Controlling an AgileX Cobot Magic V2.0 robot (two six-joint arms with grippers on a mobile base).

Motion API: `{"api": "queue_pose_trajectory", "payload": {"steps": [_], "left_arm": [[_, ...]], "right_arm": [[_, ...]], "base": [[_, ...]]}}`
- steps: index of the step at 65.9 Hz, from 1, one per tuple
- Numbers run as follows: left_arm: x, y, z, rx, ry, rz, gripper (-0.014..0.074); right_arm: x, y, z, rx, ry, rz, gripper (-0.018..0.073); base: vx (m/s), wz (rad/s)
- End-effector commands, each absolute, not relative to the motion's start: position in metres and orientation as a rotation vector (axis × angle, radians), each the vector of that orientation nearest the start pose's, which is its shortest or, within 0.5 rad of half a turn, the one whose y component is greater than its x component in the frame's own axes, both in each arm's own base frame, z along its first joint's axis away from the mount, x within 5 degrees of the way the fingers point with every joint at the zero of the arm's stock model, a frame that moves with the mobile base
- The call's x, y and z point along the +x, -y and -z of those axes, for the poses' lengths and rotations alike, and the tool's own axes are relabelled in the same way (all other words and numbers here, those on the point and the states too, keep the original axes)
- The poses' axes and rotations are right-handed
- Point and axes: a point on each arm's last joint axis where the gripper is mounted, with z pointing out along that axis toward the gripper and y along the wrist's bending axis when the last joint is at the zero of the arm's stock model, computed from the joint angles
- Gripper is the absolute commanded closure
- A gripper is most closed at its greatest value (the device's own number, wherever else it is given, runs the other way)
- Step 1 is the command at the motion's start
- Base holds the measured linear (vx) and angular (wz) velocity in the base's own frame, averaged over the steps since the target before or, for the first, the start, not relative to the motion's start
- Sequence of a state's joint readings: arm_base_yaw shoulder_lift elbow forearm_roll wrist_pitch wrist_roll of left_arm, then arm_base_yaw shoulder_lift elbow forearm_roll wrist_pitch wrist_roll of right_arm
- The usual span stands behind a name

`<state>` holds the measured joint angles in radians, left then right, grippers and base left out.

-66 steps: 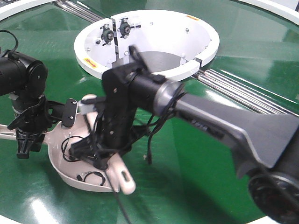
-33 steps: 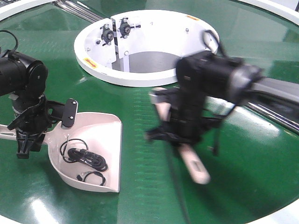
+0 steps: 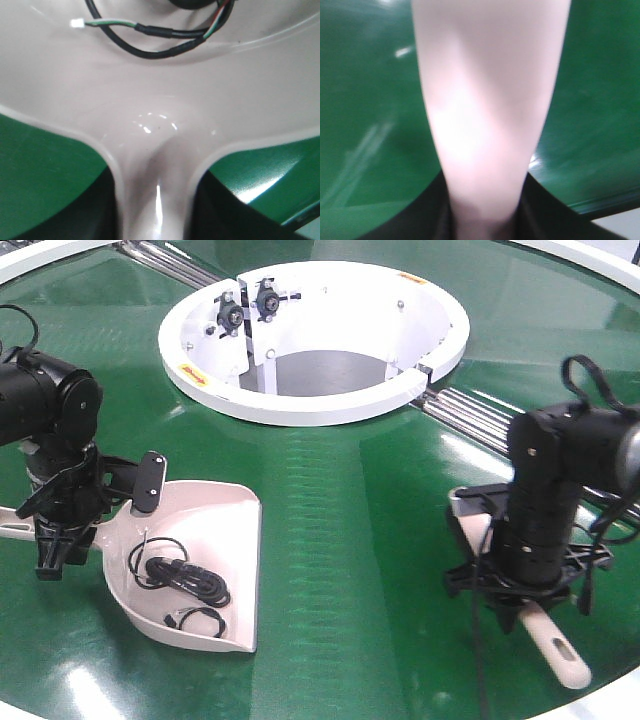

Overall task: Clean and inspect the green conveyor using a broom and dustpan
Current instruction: 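Move the brush back away from the dustpan with the right gripper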

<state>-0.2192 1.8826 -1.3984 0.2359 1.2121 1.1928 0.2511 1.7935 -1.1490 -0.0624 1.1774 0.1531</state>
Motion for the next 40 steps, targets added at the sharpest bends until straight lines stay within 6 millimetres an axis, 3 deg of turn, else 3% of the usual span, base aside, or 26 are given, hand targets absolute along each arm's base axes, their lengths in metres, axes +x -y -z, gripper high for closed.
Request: {"api": "queue_pose_trajectory", "payload": {"steps": [1, 40], "left_arm": [[0.3533, 0.0594, -0.2428, 2.153, -2.359, -0.349, 0.0603], [0.3533, 0.0594, -0.2428, 2.153, -2.359, -0.349, 0.0603]], "right_arm": [[0.3034, -0.0619, -0.2033, -0.219, -3.196, 0.13, 0.0561], [0.3032, -0.0624, -0.2035, -0.23, -3.196, 0.123, 0.0561]], "base": [[0.0, 0.0], [0.0, 0.0]]}}
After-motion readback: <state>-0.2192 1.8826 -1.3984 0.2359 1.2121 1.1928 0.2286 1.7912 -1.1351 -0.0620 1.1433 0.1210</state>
